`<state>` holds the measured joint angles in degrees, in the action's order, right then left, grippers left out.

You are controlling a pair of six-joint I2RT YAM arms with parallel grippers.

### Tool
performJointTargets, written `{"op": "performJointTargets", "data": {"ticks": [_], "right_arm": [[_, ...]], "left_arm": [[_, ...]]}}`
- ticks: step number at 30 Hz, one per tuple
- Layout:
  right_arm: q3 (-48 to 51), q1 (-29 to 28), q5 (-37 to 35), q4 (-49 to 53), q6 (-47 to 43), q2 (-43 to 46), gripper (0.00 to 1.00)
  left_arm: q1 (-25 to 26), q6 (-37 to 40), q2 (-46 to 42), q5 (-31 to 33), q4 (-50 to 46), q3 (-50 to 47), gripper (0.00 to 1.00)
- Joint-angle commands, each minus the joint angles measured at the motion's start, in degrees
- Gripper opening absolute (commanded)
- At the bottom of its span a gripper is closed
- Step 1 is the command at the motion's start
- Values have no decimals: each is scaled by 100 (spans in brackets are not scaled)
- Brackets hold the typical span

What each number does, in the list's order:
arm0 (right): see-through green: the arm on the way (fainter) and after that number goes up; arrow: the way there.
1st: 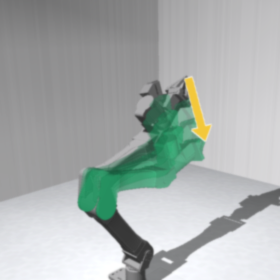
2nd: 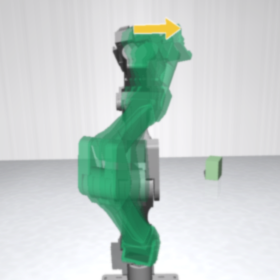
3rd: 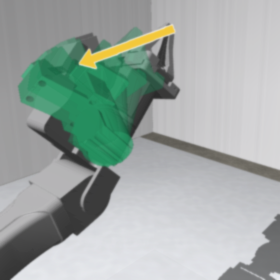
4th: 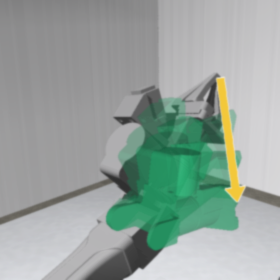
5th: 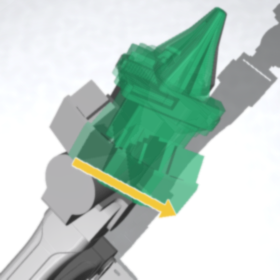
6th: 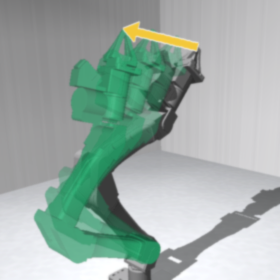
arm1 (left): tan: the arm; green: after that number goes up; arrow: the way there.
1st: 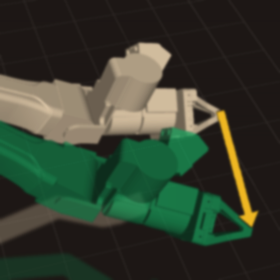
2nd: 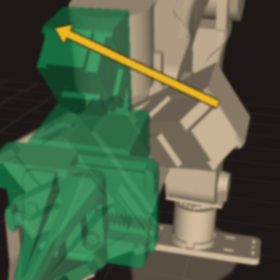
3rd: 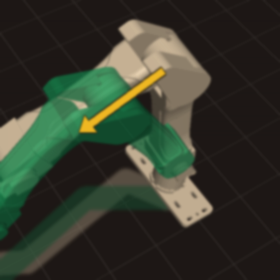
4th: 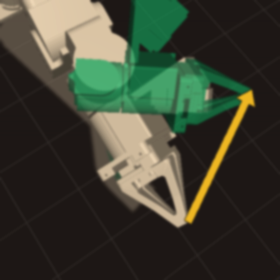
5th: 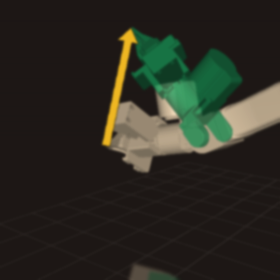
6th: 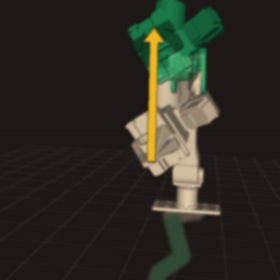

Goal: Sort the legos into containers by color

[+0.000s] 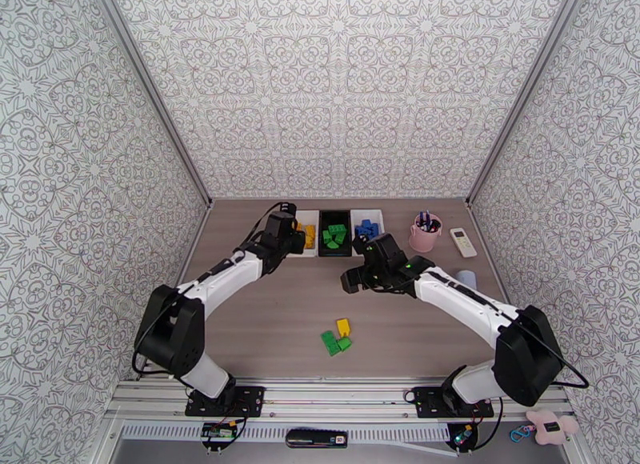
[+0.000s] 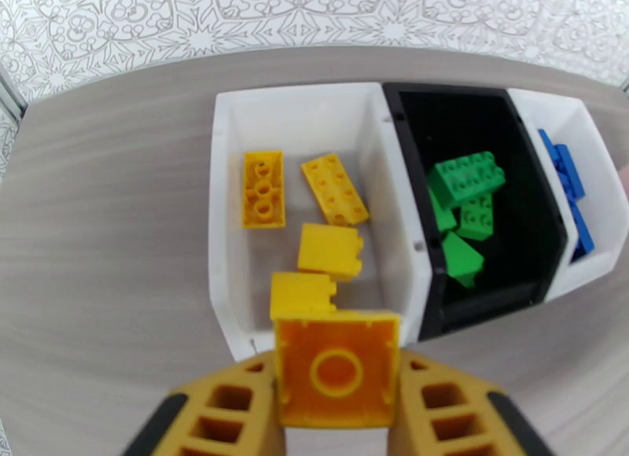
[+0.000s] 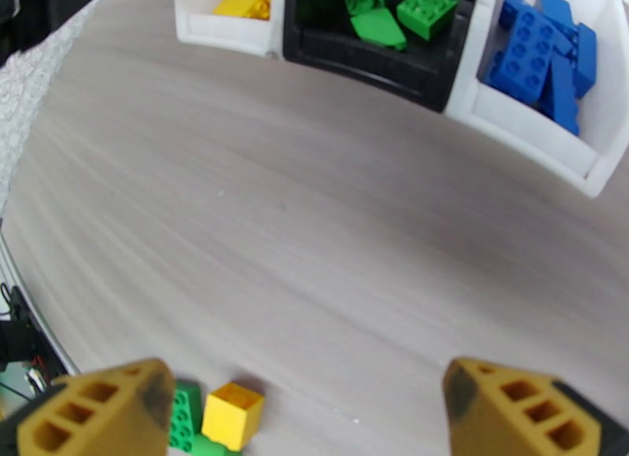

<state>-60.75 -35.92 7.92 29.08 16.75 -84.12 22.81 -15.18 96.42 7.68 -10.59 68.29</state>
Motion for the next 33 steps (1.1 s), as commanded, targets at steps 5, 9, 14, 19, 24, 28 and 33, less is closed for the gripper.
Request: {"op": "performJointTargets", "data": {"ticks": [5, 9, 14, 19, 24, 28, 33], "right_arm": [[-308, -93, -258, 185, 208, -190, 94], [-408, -112, -258, 245, 201, -305, 94], [-621, -184, -365, 424, 115, -388, 94], [-719, -324, -417, 693, 114, -439, 94], [-744, -566, -506, 1073, 267, -421, 93], [-747, -792, -577, 1614, 536, -448, 93], [-816, -1163, -524, 2041, 770, -587, 92]], "left_arm": [[-395, 28, 1207, -557, -298, 1359, 29], [-483, 100, 1767, -781, -457, 1908, 32], [-521, 260, 1970, -947, -387, 2213, 47], [-542, 275, 1758, -1082, -275, 2112, 65], [-549, 436, 1194, -1162, -159, 1605, 86], [-571, 557, 520, -1312, -56, 901, 93], [-592, 707, -339, -1390, 42, 21, 96]]}}
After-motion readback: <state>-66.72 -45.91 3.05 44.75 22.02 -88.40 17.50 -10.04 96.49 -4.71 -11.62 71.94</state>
